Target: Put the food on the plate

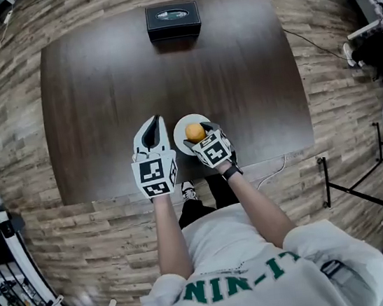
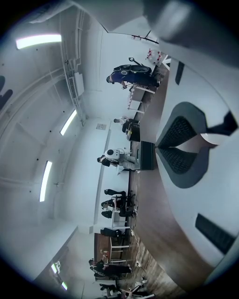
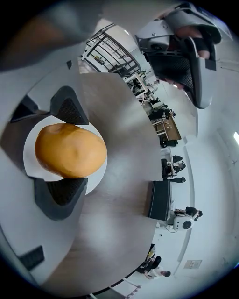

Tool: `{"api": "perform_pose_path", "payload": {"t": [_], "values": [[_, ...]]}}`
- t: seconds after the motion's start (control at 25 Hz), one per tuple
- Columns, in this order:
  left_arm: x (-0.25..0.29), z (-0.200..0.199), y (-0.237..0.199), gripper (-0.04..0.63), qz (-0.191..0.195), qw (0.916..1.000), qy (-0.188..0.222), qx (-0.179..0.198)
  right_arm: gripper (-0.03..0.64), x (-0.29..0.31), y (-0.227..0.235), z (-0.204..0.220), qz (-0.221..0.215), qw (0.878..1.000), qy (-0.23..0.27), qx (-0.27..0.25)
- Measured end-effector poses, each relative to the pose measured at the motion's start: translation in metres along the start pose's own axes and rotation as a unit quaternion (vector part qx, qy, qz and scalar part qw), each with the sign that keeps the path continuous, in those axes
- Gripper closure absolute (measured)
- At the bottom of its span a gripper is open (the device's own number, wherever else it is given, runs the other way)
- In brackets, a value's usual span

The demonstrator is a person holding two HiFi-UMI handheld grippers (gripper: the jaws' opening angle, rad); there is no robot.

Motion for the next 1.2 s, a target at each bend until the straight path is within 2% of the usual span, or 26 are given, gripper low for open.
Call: {"api": "perform_pose_path", "payload": {"t": [0.28,0.44,0.56,0.92,1.2], "values": [[0.004,0.003,0.001,0.581,0.004,0.9999,-0.004,-0.013,0.252,0.005,0.003,0.004,-0.004,1.000,0.003,0.006],[0.007,0.006,0.005,0.581,0.008,0.9998,-0.009,-0.013,0.175,0.002,0.006,0.005,-0.009,1.000,0.012,0.014],[0.005,0.007,0.006,0.581,-0.001,0.9999,-0.009,-0.006,0.153,-0.006,0.006,0.005,0.002,0.999,0.033,0.016],[0.006,-0.010,0.002,0.581,-0.004,0.9999,0.005,-0.012,0.159,-0.046,0.018,-0.026,0.029,0.994,0.106,0.019],[-0.006,-0.046,0.007,0.581,-0.005,0.9993,0.037,0.003,0.229,-0.102,0.016,-0.066,0.054,0.981,0.188,0.010]]}}
Point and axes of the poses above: the fingertips, and each gripper's own axes: x forward along the fingers, y to its right, z out of its underside, the point moved 10 cm from there along -x, backward along the fingers, and after that the axes turned 11 degrees about -z, right-handed, at the moved point
